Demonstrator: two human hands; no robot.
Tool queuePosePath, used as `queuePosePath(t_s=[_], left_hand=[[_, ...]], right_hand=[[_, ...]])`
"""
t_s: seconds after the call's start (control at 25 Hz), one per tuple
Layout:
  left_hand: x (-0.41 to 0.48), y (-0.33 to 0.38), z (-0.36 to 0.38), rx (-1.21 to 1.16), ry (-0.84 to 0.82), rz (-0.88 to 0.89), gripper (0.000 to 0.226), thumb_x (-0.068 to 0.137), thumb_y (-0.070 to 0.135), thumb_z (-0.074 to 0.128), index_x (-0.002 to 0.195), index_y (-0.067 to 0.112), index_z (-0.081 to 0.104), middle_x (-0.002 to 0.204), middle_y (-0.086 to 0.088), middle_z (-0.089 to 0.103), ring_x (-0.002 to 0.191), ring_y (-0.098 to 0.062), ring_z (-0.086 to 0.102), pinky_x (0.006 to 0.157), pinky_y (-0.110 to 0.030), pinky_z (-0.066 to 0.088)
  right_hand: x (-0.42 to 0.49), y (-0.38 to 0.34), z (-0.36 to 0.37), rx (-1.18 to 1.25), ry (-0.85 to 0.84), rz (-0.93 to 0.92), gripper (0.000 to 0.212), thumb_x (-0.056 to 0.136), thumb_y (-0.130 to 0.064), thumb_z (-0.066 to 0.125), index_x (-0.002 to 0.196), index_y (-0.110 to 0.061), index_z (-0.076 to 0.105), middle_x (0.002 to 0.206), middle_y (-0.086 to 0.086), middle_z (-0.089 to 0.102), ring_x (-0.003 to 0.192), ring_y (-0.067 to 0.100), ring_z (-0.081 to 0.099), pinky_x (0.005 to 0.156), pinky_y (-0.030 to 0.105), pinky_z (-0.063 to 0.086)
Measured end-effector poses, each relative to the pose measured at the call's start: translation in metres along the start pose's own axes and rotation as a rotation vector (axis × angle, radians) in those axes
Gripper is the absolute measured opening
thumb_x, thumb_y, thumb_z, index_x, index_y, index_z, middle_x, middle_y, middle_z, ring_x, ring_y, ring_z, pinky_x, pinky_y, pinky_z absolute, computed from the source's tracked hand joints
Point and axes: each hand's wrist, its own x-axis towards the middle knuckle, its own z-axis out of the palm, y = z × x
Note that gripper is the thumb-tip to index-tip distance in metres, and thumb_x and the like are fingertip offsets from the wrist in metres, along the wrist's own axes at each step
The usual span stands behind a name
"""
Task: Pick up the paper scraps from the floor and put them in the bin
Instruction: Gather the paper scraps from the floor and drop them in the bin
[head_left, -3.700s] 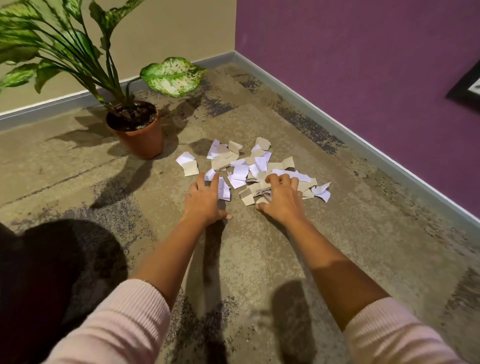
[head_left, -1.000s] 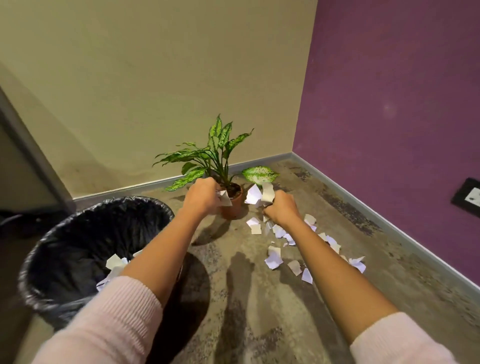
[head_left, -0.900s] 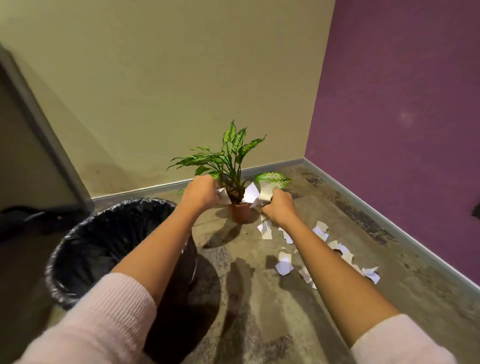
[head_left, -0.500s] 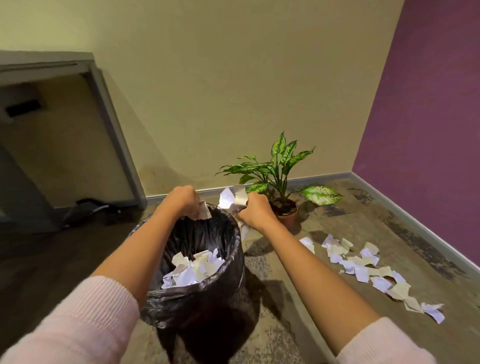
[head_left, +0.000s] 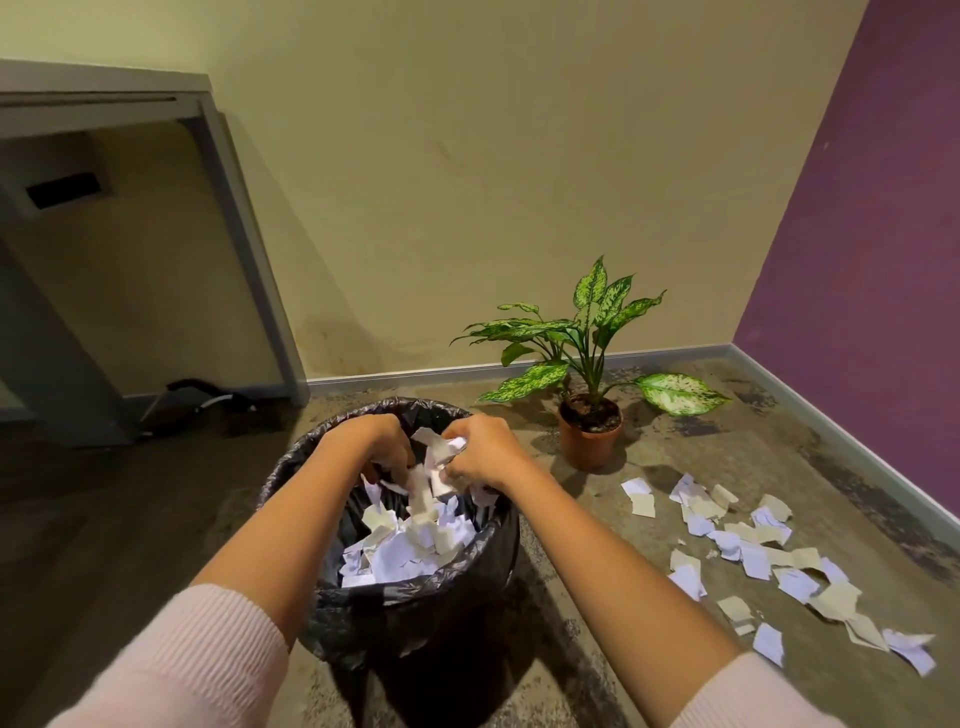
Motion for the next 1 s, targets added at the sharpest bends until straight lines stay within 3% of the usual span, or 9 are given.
queuePosePath(t_s=[0.12,0.2,0.32,0.44,0.52,0.6,0.84,1.0], left_hand=[[0.002,-0.003,0.001,0.038,-0.008,0.011,0.049,0.081,0.022,0.078,0.127,0.017,0.062,0.096,-0.003,0.065,0.086,-0.022,0.067,0.079,-0.037,0.059],[0.0,-0.001,-0.001,0.075,0.026,0.032,0.048,0.086,0.02,0.072,0.132,0.02,0.059,0.104,-0.003,0.065,0.091,-0.023,0.066,0.071,-0.029,0.059],[-0.003,0.007,-0.002,0.17,0.055,0.055,0.043,0.092,0.019,0.064,0.134,0.016,0.057,0.123,-0.006,0.066,0.094,-0.022,0.065,0.049,-0.016,0.047],[-0.005,0.018,-0.001,0.167,0.157,0.079,0.039,0.088,0.017,0.067,0.127,0.016,0.064,0.115,-0.011,0.068,0.089,-0.024,0.065,0.065,-0.026,0.054],[-0.005,0.027,0.0,0.152,0.243,0.103,0.038,0.084,0.021,0.07,0.121,0.018,0.067,0.114,-0.011,0.068,0.1,-0.028,0.065,0.084,-0.036,0.057],[-0.006,0.043,0.003,0.151,0.311,0.15,0.037,0.081,0.027,0.071,0.118,0.024,0.069,0.119,-0.008,0.066,0.108,-0.03,0.062,0.093,-0.042,0.054],[-0.015,0.124,0.031,0.074,0.467,0.333,0.032,0.082,0.028,0.065,0.114,0.024,0.067,0.116,-0.007,0.067,0.107,-0.03,0.062,0.089,-0.043,0.054],[-0.019,0.18,0.073,0.072,0.435,0.441,0.034,0.082,0.025,0.064,0.116,0.025,0.067,0.113,-0.006,0.068,0.104,-0.029,0.064,0.087,-0.042,0.055]], right_hand=[[0.002,-0.002,0.0,-0.009,-0.036,-0.012,0.061,0.071,-0.024,0.083,0.127,-0.021,0.06,0.119,0.011,0.062,0.093,0.023,0.061,0.076,0.029,0.05],[0.0,-0.002,-0.005,-0.006,-0.027,-0.017,0.061,0.071,-0.028,0.083,0.126,-0.019,0.06,0.119,0.011,0.063,0.092,0.022,0.061,0.079,0.029,0.05],[-0.004,-0.001,-0.013,-0.003,0.008,-0.027,0.057,0.074,-0.035,0.08,0.123,-0.014,0.063,0.12,0.012,0.063,0.109,0.026,0.06,0.091,0.034,0.05],[-0.009,0.004,-0.023,0.023,0.07,-0.018,0.046,0.08,-0.036,0.075,0.117,-0.011,0.066,0.116,0.012,0.065,0.106,0.027,0.062,0.091,0.035,0.051],[-0.016,0.013,-0.03,0.034,0.103,-0.002,0.038,0.083,-0.034,0.073,0.114,-0.012,0.067,0.112,0.012,0.067,0.102,0.027,0.063,0.091,0.038,0.053],[-0.023,0.026,-0.039,0.033,0.122,0.021,0.034,0.083,-0.033,0.072,0.111,-0.013,0.068,0.11,0.012,0.068,0.1,0.027,0.064,0.092,0.04,0.053],[-0.055,0.091,-0.074,-0.02,0.189,0.127,0.027,0.081,-0.032,0.072,0.104,-0.018,0.07,0.108,0.01,0.07,0.101,0.026,0.063,0.091,0.038,0.053],[-0.082,0.142,-0.096,-0.06,0.228,0.218,0.024,0.08,-0.026,0.073,0.102,-0.017,0.071,0.106,0.01,0.07,0.102,0.027,0.063,0.087,0.034,0.053]])
